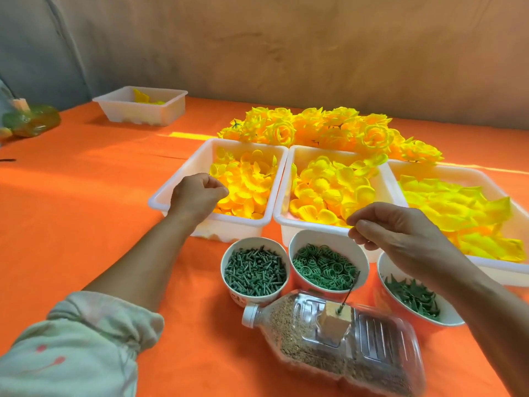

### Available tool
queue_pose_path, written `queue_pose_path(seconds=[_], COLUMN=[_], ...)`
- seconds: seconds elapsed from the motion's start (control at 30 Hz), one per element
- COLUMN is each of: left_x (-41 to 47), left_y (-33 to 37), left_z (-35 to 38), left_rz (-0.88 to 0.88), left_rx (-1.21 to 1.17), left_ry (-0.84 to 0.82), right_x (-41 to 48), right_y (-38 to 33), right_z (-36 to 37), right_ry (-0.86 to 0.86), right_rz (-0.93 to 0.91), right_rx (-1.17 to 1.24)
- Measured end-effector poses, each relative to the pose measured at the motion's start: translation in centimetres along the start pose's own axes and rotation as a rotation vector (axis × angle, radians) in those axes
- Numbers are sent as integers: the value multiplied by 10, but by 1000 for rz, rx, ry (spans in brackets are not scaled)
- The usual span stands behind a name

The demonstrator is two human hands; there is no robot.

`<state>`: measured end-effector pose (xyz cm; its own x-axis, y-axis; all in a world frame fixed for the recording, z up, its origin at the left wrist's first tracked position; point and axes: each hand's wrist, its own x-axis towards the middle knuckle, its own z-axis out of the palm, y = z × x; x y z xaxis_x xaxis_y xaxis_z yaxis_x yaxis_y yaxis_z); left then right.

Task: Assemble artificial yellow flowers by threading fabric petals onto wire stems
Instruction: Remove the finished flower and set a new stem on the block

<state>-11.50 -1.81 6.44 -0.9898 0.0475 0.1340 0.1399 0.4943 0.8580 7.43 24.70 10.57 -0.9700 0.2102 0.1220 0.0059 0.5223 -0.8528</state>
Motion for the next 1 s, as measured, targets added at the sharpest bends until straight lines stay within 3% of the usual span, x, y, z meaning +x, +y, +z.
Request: queue_pose_path(seconds=[0.13, 0.23, 0.33, 0.43, 0.6, 0.73, 1.0], left_x=[-27, -50, -64, -71, -80, -81, -84], left_y=[5, 10, 13, 14, 13, 11, 11], left_z=[9, 12, 13, 15, 25, 30, 39], left_rz=[294, 443, 421, 442, 449, 409, 362], left_rx=[198, 282, 396, 613, 820, 849, 926], left_ry=[7, -145, -334, -382, -322, -279, -245], right_x=[-9, -15, -23, -32, -43, -49, -50], right_y=[-12, -18, -19, -22, -24, -17, 4], right_z=[8, 14, 20, 22, 22, 26, 30], right_ry=[-74, -109, -117, -118, -76, -70, -93], right_rz=[-40, -30, -18, -20, -38, -68, -68], right_rx=[29, 75, 94, 51, -50, -62, 67])
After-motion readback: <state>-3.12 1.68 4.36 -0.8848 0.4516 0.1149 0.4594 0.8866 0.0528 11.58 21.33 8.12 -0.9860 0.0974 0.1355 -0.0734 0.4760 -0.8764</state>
